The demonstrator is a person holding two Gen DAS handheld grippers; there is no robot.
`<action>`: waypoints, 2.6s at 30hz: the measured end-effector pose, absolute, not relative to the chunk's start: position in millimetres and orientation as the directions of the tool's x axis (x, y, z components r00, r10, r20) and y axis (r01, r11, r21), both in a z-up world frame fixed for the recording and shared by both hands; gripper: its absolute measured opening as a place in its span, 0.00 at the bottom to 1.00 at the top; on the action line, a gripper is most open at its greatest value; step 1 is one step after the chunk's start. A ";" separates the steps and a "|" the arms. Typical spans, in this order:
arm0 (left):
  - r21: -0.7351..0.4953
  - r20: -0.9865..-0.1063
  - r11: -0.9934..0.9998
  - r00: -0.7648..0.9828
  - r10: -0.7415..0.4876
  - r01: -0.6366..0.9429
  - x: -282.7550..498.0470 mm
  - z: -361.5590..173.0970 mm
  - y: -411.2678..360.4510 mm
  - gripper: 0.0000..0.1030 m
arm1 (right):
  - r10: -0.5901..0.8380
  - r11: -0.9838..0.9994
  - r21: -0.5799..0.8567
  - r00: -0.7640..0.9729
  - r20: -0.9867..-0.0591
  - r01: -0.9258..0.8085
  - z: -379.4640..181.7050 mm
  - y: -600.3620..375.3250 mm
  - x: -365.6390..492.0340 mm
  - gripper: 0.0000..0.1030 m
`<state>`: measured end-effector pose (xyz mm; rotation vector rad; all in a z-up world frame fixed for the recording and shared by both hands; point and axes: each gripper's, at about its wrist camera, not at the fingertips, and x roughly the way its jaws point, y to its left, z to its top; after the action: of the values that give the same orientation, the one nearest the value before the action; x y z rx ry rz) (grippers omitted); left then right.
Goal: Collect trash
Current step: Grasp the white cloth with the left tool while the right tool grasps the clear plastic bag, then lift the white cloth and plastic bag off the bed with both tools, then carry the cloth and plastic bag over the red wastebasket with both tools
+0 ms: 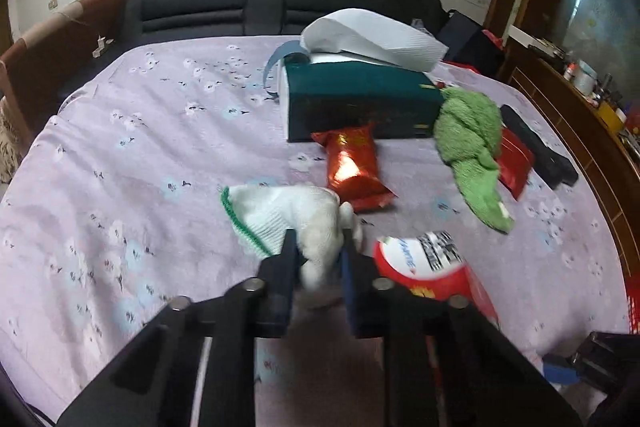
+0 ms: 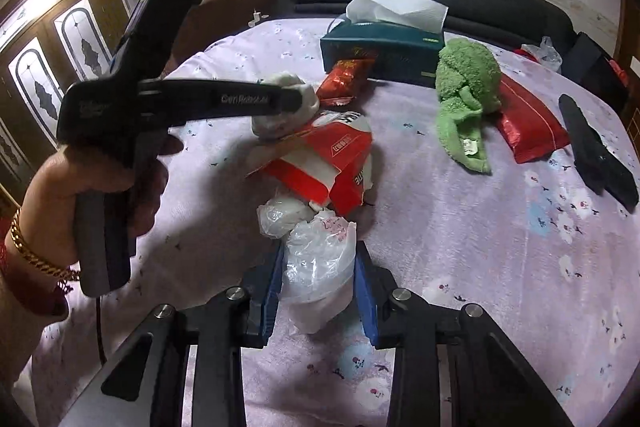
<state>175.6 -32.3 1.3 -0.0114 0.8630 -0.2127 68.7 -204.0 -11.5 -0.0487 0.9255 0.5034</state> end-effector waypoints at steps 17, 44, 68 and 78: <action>-0.126 -0.701 0.949 0.651 -0.291 0.288 8.7 36.3 -75.6 0.14 | 0.397 0.916 0.245 0.627 -0.671 -0.318 39.7 -305.6 -31.3 0.32; -0.065 -0.668 0.944 0.689 -0.281 0.323 -86.6 34.7 -141.8 0.15 | 0.217 0.970 0.217 0.796 -0.565 -0.110 54.2 -374.9 -153.2 0.32; -0.058 -0.640 0.948 0.718 -0.275 0.312 -82.9 51.1 -145.6 0.15 | 0.204 0.971 0.217 0.809 -0.552 -0.096 61.4 -386.4 -143.7 0.32; -0.054 -0.637 0.946 0.718 -0.280 0.321 -78.2 55.4 -156.3 0.15 | 0.185 0.971 0.227 0.817 -0.546 -0.068 61.9 -401.7 -142.8 0.32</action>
<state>-78.2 -156.3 55.4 0.0615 0.6946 -0.3328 -142.8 -401.7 61.9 0.2017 0.6008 0.1357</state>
